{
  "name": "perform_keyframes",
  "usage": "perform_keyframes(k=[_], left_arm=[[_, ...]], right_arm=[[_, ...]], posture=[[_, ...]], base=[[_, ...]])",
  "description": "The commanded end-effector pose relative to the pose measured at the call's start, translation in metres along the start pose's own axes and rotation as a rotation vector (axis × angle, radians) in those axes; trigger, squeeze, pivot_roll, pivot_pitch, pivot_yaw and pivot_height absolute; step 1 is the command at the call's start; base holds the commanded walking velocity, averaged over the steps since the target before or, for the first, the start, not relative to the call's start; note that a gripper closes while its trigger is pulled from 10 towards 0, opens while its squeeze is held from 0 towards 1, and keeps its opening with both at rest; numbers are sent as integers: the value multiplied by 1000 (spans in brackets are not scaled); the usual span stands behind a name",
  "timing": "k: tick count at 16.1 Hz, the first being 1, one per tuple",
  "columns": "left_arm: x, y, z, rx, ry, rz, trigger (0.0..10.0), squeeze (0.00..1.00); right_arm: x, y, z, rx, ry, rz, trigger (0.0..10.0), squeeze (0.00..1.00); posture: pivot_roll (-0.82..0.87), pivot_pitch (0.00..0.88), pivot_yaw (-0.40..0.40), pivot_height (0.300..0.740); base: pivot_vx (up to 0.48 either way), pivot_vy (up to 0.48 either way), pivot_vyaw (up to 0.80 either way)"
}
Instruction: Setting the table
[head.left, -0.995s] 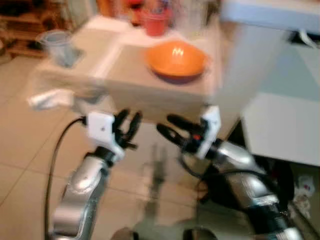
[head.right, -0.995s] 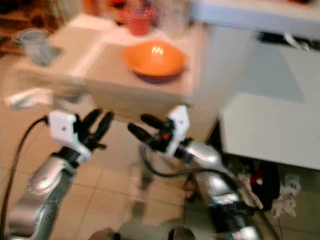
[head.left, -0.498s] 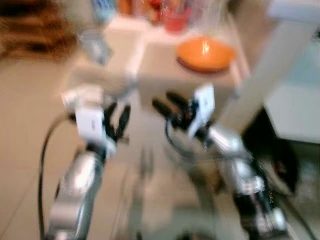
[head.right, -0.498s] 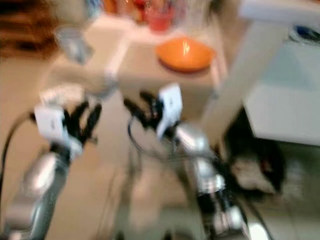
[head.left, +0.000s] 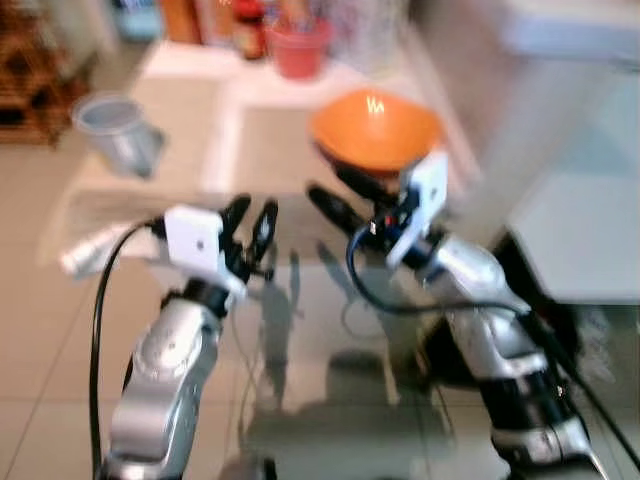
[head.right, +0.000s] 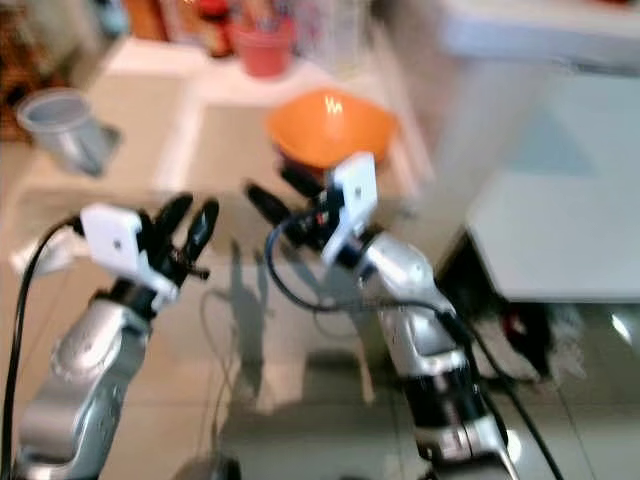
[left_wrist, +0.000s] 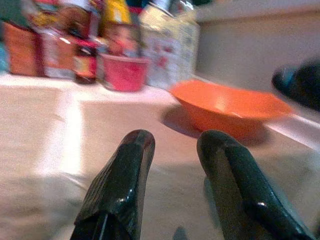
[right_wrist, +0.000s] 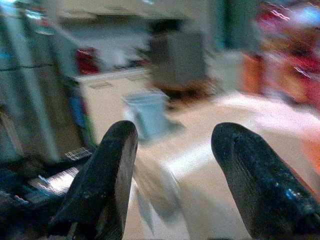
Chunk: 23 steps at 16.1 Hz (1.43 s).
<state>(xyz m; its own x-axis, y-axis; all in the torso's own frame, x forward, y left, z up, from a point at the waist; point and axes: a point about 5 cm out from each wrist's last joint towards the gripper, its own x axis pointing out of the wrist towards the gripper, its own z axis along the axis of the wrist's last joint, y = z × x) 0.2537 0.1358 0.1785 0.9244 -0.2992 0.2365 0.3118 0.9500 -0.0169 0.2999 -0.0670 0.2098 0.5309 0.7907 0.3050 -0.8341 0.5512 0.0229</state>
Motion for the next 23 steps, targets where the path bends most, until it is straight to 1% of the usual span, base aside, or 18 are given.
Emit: perform_keyframes(k=[1, 2, 3, 4, 6, 8, 10, 11, 12, 13, 14, 16, 17, 19, 20, 21, 22, 23], left_arm=[[-1, 4, 8, 9, -35, 9, 10000, 0], [0, 4, 14, -3, -56, 6, 10000, 0], [0, 2, 15, -3, -55, -9, 10000, 0], [-1, -1, 14, 4, -48, -29, 10000, 0], [-3, -9, 8, 11, -16, -77, 10000, 0], [-6, -15, 5, 19, 6, -124, 10000, 0], [-7, -16, 3, 25, 17, -130, 10000, 0], [-8, -17, 2, 28, 22, -144, 10000, 0], [-9, -18, 2, 33, 23, -155, 10000, 0], [-9, -20, 2, 37, 24, -175, 10000, 0], [-9, -23, 2, 47, 26, -192, 10000, 0], [-10, -25, 1, 57, 30, -203, 10000, 0], [-10, -25, 1, 60, 30, -205, 10000, 0], [-10, -26, 2, 61, 26, -204, 10000, 0], [-10, -26, 3, 63, 22, -204, 10000, 0], [-10, -27, 3, 65, 21, -205, 10000, 0], [-10, -27, 3, 66, 19, -205, 10000, 0], [-10, -28, 4, 67, 17, -205, 10000, 0]], right_arm=[[6, 8, 17, -11, -58, 72, 10000, 0], [13, 6, 38, -138, -79, 82, 10000, 0], [15, 3, 44, -236, -41, 81, 10000, 1000], [16, -3, 45, -351, 18, 65, 10000, 1000], [10, -21, 46, -631, 212, 57, 10000, 1000], [0, -26, 53, -681, 321, 131, 10000, 1000], [-5, -26, 57, -714, 350, 172, 10000, 1000], [-8, -35, 56, -809, 459, 135, 10000, 1000], [-12, -40, 52, -846, 533, 125, 10000, 1000], [-20, -49, 44, -872, 652, 110, 10000, 0], [-28, -62, 37, -912, 774, 56, 10000, 0], [-30, -74, 35, -925, 821, -36, 10000, 0], [-27, -80, 35, -932, 824, -95, 10000, 0], [-22, -88, 30, -968, 831, -148, 10000, 0], [-16, -91, 25, -1000, 826, -164, 8941, 0], [-12, -93, 21, -1018, 825, -168, 6941, 0], [-8, -94, 16, -1025, 833, -166, 4431, 0], [-6, -96, 11, -1029, 848, -163, 3216, 0]], posture=[[-61, 99, -23, 740], [-60, 100, -23, 740], [-60, 101, -24, 740], [-60, 103, -25, 740], [-60, 104, -29, 740], [-58, 105, -31, 740], [-57, 106, -31, 740], [-59, 104, -29, 740], [-60, 105, -29, 740], [-59, 104, -30, 740], [-62, 104, -29, 740], [-60, 106, -31, 740], [-59, 106, -33, 740], [-58, 106, -34, 740], [-55, 106, -35, 740], [-54, 107, -35, 740], [-53, 108, -35, 740], [-50, 109, -37, 740]], base=[[394, 0, 0], [0, 0, 0], [0, 0, 0], [0, 0, 0], [0, 0, 0], [0, 0, 0], [0, 0, 0], [0, 0, 0], [0, 0, 0], [0, 0, 0], [0, 0, 0], [0, 0, 0], [0, 0, 0], [0, 0, 0], [0, 0, 0], [0, 0, 0], [0, 0, 0], [0, 0, 0]])
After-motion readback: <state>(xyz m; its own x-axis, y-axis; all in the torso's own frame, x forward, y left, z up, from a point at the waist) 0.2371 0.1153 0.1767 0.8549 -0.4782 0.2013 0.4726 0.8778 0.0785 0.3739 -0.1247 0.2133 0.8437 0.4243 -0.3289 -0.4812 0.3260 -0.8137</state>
